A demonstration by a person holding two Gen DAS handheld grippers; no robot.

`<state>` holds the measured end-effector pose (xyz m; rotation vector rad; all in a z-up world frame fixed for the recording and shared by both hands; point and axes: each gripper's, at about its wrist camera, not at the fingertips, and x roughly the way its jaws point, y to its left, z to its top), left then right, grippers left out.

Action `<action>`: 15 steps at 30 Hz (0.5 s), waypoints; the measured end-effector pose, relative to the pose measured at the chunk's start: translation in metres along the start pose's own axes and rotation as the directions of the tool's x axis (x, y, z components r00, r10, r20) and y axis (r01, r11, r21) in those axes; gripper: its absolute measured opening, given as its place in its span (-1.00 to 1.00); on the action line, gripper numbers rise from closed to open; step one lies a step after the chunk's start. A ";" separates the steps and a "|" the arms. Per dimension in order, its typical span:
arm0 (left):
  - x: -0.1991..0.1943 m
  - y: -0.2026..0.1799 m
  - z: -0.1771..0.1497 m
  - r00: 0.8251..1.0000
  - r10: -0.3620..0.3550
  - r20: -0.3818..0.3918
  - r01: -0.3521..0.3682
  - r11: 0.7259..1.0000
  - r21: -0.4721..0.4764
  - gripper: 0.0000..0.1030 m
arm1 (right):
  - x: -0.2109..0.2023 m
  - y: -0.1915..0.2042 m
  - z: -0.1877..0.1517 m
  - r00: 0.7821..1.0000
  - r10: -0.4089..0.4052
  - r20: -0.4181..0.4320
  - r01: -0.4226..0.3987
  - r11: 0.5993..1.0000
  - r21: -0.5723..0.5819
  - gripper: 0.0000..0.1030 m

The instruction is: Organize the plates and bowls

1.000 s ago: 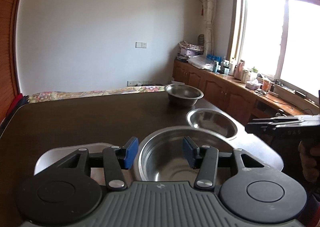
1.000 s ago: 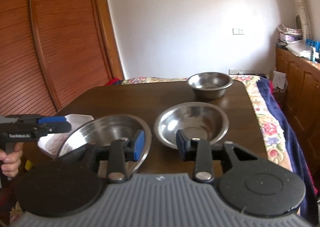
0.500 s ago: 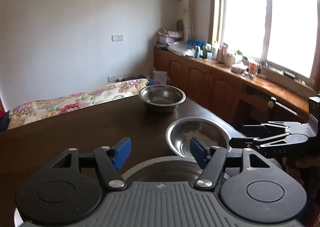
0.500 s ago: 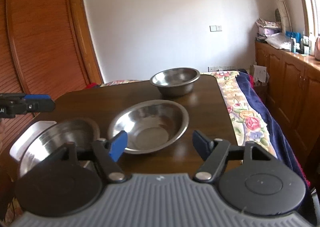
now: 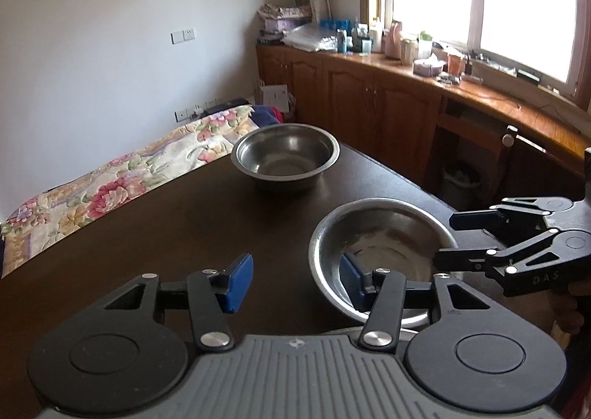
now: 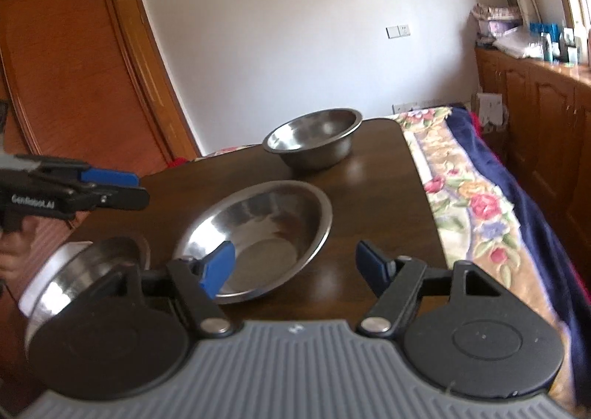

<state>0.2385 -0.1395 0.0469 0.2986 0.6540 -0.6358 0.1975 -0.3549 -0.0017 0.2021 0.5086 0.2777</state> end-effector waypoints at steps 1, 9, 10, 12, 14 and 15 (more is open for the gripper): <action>0.003 0.000 0.001 1.000 -0.001 -0.006 0.001 1.000 0.006 0.57 | 0.002 -0.001 0.001 1.000 0.000 -0.008 0.000 1.000 -0.004 0.42; 0.025 -0.004 0.005 0.998 -0.011 -0.065 0.012 1.000 0.023 0.55 | 0.009 0.004 0.003 0.999 -0.033 -0.026 0.031 0.996 -0.080 0.21; 0.027 -0.004 0.005 0.998 -0.013 -0.069 0.014 1.000 0.022 0.55 | 0.011 0.004 0.003 0.999 -0.029 -0.032 0.027 0.996 -0.080 0.17; 0.031 -0.002 0.006 0.997 -0.017 -0.078 0.019 1.000 0.018 0.53 | 0.013 0.004 0.002 0.999 -0.022 -0.044 0.019 0.997 -0.077 0.11; 0.034 -0.001 0.007 0.996 -0.024 -0.084 0.025 1.000 0.012 0.50 | 0.014 0.003 0.002 0.998 -0.013 -0.054 0.010 0.998 -0.069 0.05; 0.035 -0.001 0.007 0.996 -0.027 -0.085 0.028 1.000 0.009 0.48 | 0.013 0.003 0.002 0.998 -0.010 -0.057 0.006 0.998 -0.065 0.03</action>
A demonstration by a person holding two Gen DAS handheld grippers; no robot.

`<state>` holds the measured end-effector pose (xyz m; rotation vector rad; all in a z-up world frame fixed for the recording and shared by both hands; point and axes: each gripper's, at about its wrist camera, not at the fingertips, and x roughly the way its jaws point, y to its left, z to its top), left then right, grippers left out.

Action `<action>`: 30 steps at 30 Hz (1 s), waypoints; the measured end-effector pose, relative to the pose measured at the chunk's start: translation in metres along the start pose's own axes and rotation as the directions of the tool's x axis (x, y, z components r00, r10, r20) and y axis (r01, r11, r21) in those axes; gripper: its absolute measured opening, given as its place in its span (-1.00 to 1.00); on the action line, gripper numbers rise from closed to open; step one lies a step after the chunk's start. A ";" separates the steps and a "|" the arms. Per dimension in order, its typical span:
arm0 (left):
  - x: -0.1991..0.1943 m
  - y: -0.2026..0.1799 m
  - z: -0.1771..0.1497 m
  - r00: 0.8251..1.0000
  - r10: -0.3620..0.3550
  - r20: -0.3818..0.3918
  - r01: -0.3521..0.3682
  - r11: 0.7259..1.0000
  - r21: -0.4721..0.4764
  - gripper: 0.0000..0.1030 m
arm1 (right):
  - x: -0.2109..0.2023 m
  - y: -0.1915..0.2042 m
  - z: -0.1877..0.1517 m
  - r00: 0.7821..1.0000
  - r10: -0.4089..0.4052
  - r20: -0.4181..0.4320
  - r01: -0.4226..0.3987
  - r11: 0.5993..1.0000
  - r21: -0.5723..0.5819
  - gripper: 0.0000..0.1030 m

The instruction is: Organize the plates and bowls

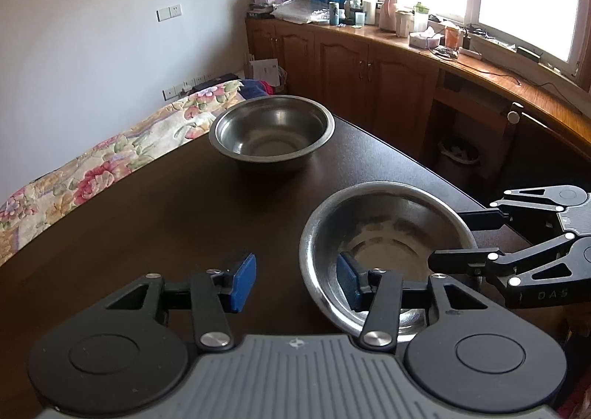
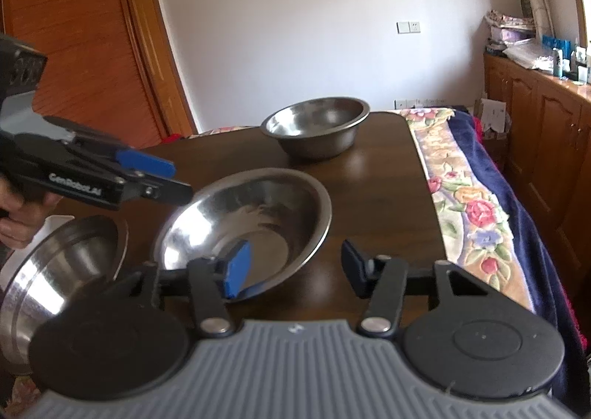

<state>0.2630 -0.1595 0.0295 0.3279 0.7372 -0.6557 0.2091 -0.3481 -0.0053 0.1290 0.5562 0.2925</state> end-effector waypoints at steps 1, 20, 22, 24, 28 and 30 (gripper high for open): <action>0.001 0.002 0.000 1.000 -0.004 -0.001 0.004 1.000 -0.004 0.47 | 0.000 0.000 0.000 1.000 0.004 -0.004 -0.004 1.000 0.002 0.01; 0.017 0.004 0.002 0.999 -0.022 -0.040 0.021 0.999 -0.025 0.29 | 0.006 -0.002 0.002 1.000 -0.009 -0.020 0.009 1.000 0.027 -0.28; 0.018 0.005 0.001 0.998 -0.039 -0.047 0.038 0.999 -0.034 0.23 | 0.006 -0.002 0.002 1.000 -0.007 -0.021 0.008 1.000 0.030 -0.28; 0.019 0.005 0.001 0.997 -0.065 -0.049 0.063 0.997 -0.044 -0.04 | 0.005 -0.003 0.001 1.000 -0.010 -0.019 0.010 0.999 0.036 -0.28; 0.013 -0.002 0.002 0.999 -0.049 -0.015 0.048 0.998 -0.038 -0.16 | 0.005 -0.005 0.003 1.000 0.013 -0.015 -0.012 0.998 0.063 -0.52; 0.007 -0.002 0.002 0.999 -0.044 0.010 0.045 0.998 -0.053 -0.20 | 0.005 -0.003 0.003 1.000 -0.004 -0.007 0.004 0.999 0.051 -0.58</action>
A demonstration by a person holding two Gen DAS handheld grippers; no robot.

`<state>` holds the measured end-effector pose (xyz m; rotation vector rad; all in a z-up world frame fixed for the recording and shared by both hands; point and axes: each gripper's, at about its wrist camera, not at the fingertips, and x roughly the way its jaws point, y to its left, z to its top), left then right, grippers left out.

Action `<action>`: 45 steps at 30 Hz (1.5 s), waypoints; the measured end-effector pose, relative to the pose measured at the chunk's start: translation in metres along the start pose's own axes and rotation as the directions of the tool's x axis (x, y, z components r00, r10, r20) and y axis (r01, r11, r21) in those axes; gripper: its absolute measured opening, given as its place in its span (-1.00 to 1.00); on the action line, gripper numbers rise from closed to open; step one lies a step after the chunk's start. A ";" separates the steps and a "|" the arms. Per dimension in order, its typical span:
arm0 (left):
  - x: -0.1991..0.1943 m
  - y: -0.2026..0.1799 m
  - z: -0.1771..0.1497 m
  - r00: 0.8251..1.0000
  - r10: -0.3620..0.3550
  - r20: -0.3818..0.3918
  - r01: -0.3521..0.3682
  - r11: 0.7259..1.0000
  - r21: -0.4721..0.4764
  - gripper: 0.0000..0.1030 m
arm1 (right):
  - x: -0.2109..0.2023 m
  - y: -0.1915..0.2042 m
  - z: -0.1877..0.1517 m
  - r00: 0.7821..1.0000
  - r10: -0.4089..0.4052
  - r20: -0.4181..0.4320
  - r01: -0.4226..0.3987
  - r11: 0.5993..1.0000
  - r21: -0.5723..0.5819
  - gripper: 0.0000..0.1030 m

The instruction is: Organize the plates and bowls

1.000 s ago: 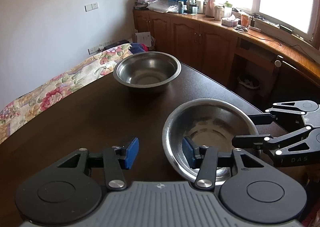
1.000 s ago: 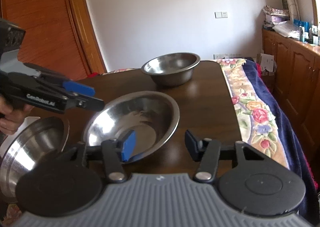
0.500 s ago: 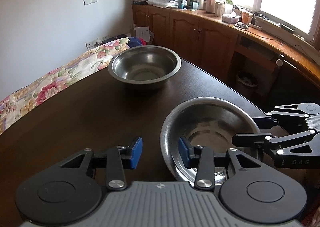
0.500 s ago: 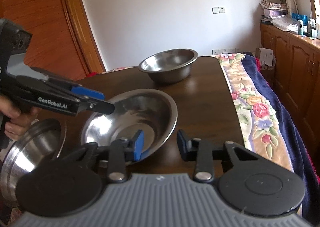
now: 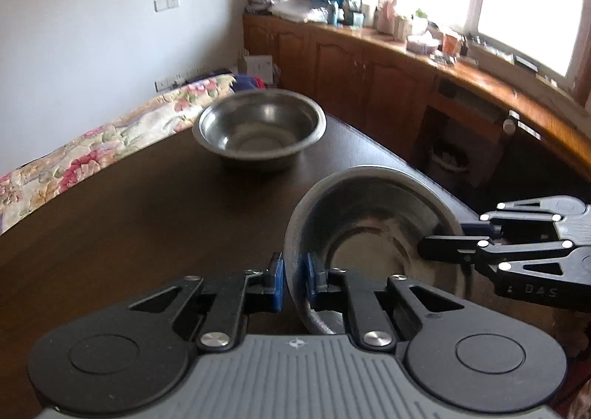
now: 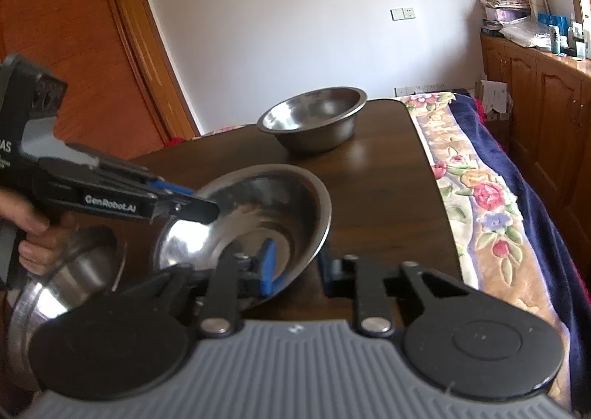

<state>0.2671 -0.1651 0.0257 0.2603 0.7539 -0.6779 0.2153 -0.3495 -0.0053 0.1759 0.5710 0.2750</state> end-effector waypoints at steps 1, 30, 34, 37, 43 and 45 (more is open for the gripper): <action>-0.004 0.000 0.001 1.000 0.001 0.018 -0.001 1.000 -0.003 -0.21 | -0.001 0.001 0.000 1.000 -0.011 0.012 0.012 1.000 -0.008 -0.62; -0.147 -0.013 -0.049 0.951 0.050 0.305 -0.037 0.998 -0.048 -0.25 | -0.070 0.061 0.021 0.974 -0.003 0.226 0.029 0.993 -0.115 -0.78; -0.153 -0.006 -0.071 0.951 0.056 0.303 -0.028 0.995 -0.095 -0.25 | -0.066 0.068 0.015 0.979 0.025 0.201 -0.001 0.993 -0.122 -0.78; -0.154 0.000 -0.088 0.951 0.059 0.303 -0.020 0.991 -0.129 -0.25 | -0.061 0.075 0.010 0.983 0.042 0.179 -0.019 0.991 -0.131 -0.78; -0.150 0.013 -0.119 0.953 0.058 0.296 0.004 0.979 -0.203 -0.25 | -0.055 0.086 -0.001 0.989 0.067 0.132 -0.049 0.989 -0.141 -0.78; -0.148 0.015 -0.125 0.955 0.059 0.290 0.008 0.975 -0.223 -0.25 | -0.052 0.090 -0.004 0.990 0.073 0.118 -0.055 0.988 -0.146 -0.78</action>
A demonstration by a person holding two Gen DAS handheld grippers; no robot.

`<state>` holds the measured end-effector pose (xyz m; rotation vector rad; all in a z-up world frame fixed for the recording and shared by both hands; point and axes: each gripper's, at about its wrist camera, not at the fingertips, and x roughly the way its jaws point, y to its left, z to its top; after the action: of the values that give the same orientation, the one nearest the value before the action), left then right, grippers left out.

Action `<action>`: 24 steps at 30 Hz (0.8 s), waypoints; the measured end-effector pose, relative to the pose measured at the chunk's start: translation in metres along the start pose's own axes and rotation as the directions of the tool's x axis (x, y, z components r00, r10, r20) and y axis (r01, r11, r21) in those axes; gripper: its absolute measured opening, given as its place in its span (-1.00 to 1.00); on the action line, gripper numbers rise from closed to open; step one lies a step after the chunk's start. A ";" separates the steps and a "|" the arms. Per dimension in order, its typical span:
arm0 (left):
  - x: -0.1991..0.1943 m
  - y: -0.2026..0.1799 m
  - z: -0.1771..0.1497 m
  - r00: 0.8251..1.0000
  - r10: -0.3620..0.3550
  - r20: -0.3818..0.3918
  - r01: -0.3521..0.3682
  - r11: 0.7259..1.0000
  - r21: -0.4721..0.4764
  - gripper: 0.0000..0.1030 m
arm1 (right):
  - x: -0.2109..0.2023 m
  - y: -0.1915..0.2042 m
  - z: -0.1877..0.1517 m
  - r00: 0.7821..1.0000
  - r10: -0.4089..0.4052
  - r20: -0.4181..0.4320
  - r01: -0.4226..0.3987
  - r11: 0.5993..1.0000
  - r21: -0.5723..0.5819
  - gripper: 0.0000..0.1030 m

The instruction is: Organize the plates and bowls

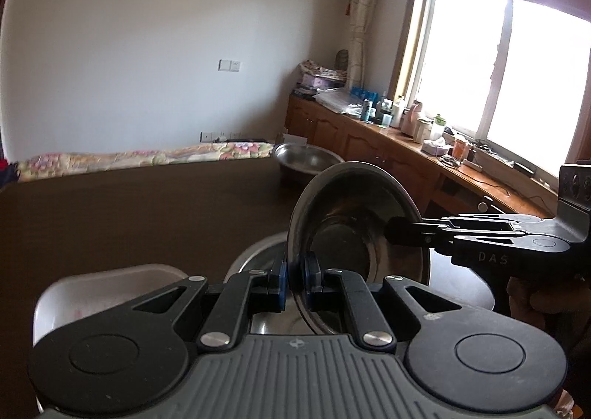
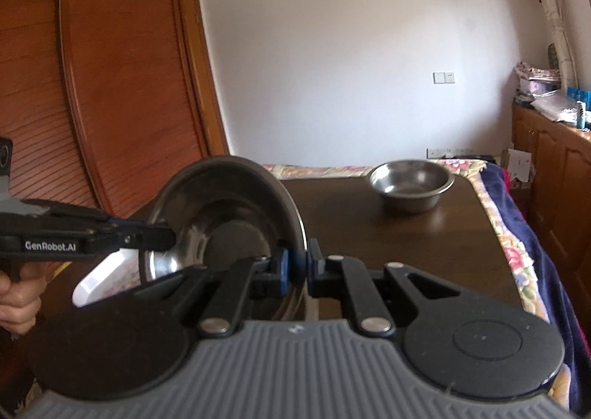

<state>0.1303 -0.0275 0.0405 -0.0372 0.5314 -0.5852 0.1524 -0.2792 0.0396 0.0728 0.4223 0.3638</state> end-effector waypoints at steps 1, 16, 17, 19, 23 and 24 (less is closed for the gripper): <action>0.001 0.002 -0.003 1.000 0.000 -0.005 0.000 1.000 -0.011 -0.25 | 0.002 0.002 -0.001 1.000 0.004 -0.007 -0.004 1.000 -0.002 -0.78; 0.013 0.013 -0.022 0.999 0.025 -0.032 -0.026 0.999 -0.031 -0.23 | 0.015 0.021 -0.019 0.998 0.011 -0.065 -0.012 1.000 -0.008 -0.78; 0.016 0.013 -0.022 0.999 0.026 -0.036 -0.027 0.999 -0.033 -0.23 | 0.017 0.022 -0.020 0.998 0.009 -0.069 -0.010 1.000 -0.011 -0.78; 0.021 0.015 -0.024 0.999 0.024 -0.045 -0.025 0.999 -0.035 -0.23 | 0.017 0.026 -0.022 0.997 0.004 -0.075 -0.006 1.000 -0.026 -0.78; 0.024 0.012 -0.023 0.999 0.037 -0.036 -0.037 0.999 -0.015 -0.23 | 0.019 0.028 -0.025 0.995 -0.005 -0.096 -0.001 0.998 -0.056 -0.78; 0.024 0.012 -0.023 0.999 0.039 -0.036 -0.039 0.999 -0.013 -0.23 | 0.020 0.028 -0.026 0.995 -0.003 -0.101 -0.003 0.998 -0.059 -0.78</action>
<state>0.1424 -0.0279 0.0074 -0.0293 0.5691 -0.5452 0.1494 -0.2460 0.0127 -0.0037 0.5117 0.3804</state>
